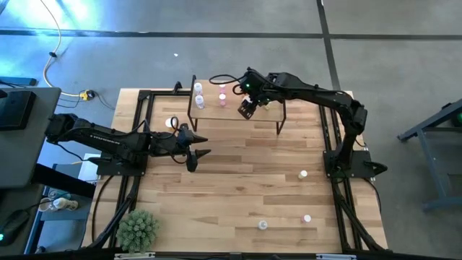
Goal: Pick and place medicine bottles onto shelf by color
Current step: Put the right orange pill bottle on the shelf aligned with the other orange pill bottle
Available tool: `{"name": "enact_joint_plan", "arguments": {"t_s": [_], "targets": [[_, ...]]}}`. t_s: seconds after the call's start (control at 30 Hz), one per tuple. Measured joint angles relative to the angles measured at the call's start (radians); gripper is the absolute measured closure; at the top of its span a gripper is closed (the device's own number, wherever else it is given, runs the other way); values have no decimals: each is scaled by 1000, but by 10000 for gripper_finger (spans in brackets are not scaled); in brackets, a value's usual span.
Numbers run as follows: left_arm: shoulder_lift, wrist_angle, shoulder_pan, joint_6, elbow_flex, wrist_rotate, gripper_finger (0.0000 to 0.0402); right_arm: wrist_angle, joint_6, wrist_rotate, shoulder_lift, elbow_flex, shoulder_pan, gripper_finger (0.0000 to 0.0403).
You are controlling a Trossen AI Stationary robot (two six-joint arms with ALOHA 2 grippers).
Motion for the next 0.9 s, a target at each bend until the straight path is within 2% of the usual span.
{"name": "enact_joint_plan", "arguments": {"t_s": [0.33, 0.7, 0.9], "targets": [[0, -3, 0, 0, 0, 0, 170, 2, -16, -4, 0, 0, 0, 149], [0, -11, 0, 0, 0, 0, 170, -59, 75, -9, 0, 0, 0, 148], [0, -15, 0, 0, 0, 0, 170, -47, 97, -76, 0, 0, 0, 148]]}}
